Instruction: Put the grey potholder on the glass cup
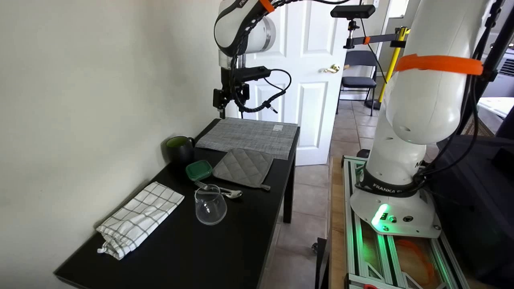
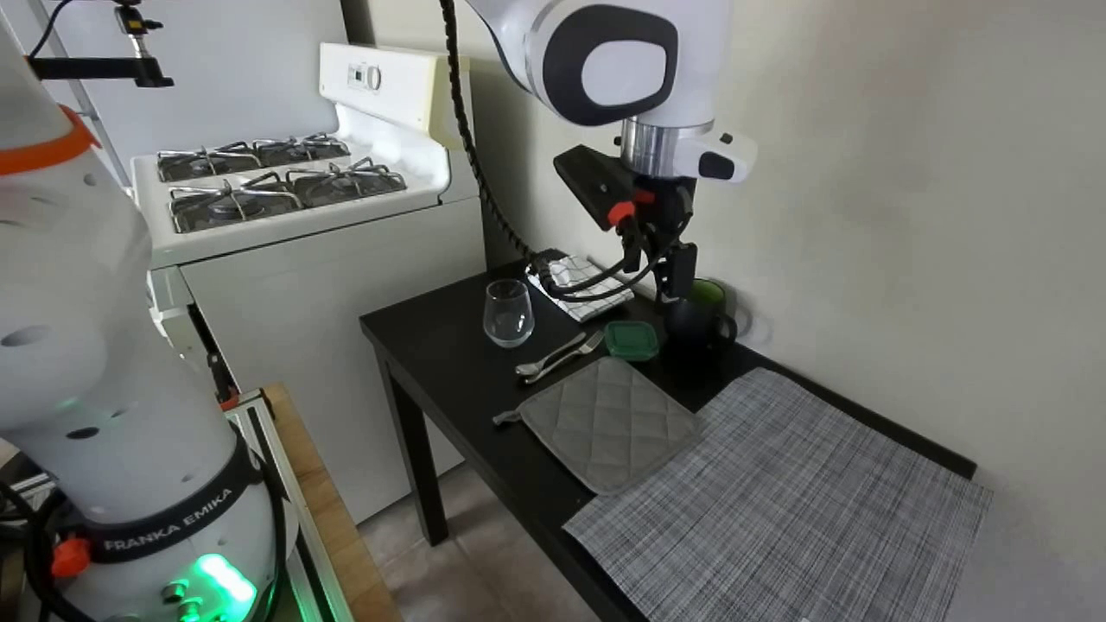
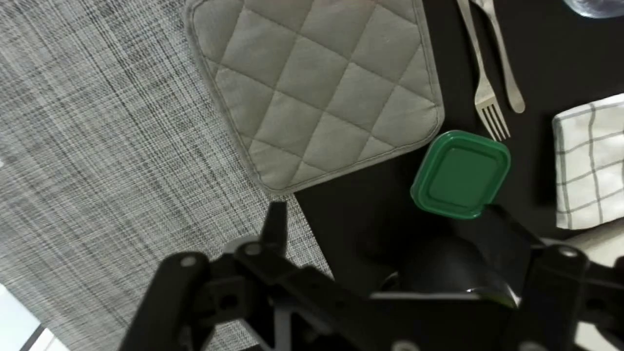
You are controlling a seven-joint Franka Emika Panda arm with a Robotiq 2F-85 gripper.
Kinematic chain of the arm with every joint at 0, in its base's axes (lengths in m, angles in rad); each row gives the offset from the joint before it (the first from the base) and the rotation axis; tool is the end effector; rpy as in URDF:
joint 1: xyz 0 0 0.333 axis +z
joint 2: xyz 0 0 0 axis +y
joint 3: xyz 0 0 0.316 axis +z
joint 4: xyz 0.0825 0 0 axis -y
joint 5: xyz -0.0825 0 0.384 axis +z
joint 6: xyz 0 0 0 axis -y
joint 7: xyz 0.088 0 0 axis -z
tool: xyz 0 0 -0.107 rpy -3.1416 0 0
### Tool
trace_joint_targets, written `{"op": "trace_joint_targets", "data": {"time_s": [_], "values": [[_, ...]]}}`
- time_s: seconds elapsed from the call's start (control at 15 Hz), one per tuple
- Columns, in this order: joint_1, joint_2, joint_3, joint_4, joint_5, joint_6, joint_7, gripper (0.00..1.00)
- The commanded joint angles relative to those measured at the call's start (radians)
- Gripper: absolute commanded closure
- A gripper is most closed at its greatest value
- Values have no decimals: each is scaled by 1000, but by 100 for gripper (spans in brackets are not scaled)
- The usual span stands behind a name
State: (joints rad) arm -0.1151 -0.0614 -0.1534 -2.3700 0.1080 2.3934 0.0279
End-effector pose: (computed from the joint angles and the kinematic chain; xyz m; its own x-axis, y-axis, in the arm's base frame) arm 0.4817 -0.1317 0.3567 0.9273 -0.3663 0.0776 -0.3592 -0.9288 -0.0912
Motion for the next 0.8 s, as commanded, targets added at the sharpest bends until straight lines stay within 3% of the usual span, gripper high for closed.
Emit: {"op": "trace_joint_targets", "data": {"time_s": [0.0,0.73], "values": [[6,89,13,-3,90,53,-75,0],[-2,276,49,-32,98,166,-60,0]]}}
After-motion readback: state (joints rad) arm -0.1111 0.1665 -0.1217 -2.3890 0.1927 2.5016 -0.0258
